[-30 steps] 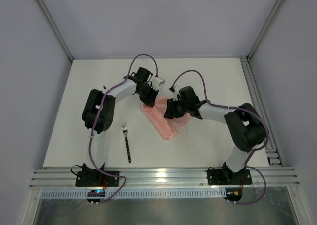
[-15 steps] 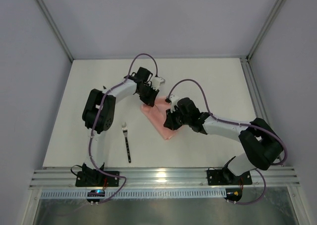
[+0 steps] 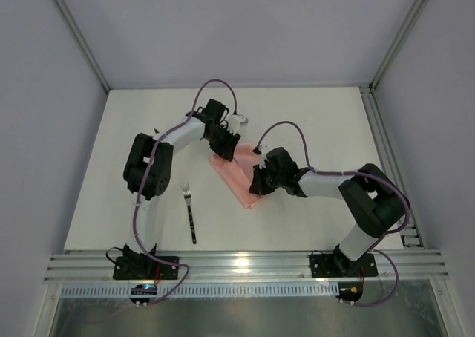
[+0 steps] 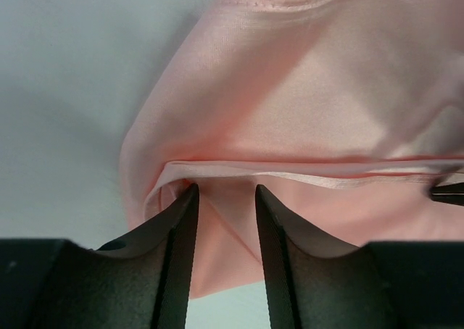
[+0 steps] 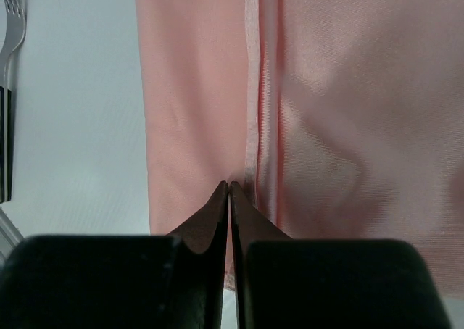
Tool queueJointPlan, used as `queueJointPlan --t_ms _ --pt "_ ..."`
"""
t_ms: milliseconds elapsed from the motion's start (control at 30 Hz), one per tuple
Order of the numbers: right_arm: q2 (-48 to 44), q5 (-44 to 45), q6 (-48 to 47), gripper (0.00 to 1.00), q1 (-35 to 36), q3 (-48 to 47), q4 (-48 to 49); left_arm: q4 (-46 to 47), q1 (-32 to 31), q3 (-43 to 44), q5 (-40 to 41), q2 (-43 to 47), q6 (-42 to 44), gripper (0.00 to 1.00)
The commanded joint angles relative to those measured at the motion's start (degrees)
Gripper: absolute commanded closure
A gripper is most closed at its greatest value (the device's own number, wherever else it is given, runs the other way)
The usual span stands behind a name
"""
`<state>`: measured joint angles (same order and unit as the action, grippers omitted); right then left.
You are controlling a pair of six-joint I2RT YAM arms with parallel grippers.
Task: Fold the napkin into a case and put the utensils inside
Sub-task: Fold the lower triangle-folded napkin at the center of the board, then rotate the 2/3-rectangle-folded napkin from the center of the board.
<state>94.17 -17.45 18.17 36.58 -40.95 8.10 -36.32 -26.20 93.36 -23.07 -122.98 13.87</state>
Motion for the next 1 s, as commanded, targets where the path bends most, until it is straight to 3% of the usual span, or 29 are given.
queueJointPlan --t_ms 0,267,567,700,967 --pt "1.5 1.1 3.0 0.94 -0.6 0.1 1.4 -2.0 -0.2 1.9 -4.1 3.7 -0.1 0.60" --pt "1.0 -2.1 5.3 0.94 -2.9 1.0 3.9 -4.4 -0.6 -0.4 -12.6 12.4 2.4 0.53" --pt "2.1 -4.7 8.3 0.94 -4.3 1.4 7.4 -10.4 -4.3 -3.6 -7.8 9.6 2.1 0.59" --pt "1.4 -6.6 7.9 0.93 -4.3 0.4 7.2 -8.1 -5.8 -7.8 -3.3 9.0 1.3 0.60" --pt "-3.1 -6.5 6.4 0.84 -6.9 -5.5 -1.4 -2.7 -7.3 -6.1 2.1 4.4 -0.9 0.59"
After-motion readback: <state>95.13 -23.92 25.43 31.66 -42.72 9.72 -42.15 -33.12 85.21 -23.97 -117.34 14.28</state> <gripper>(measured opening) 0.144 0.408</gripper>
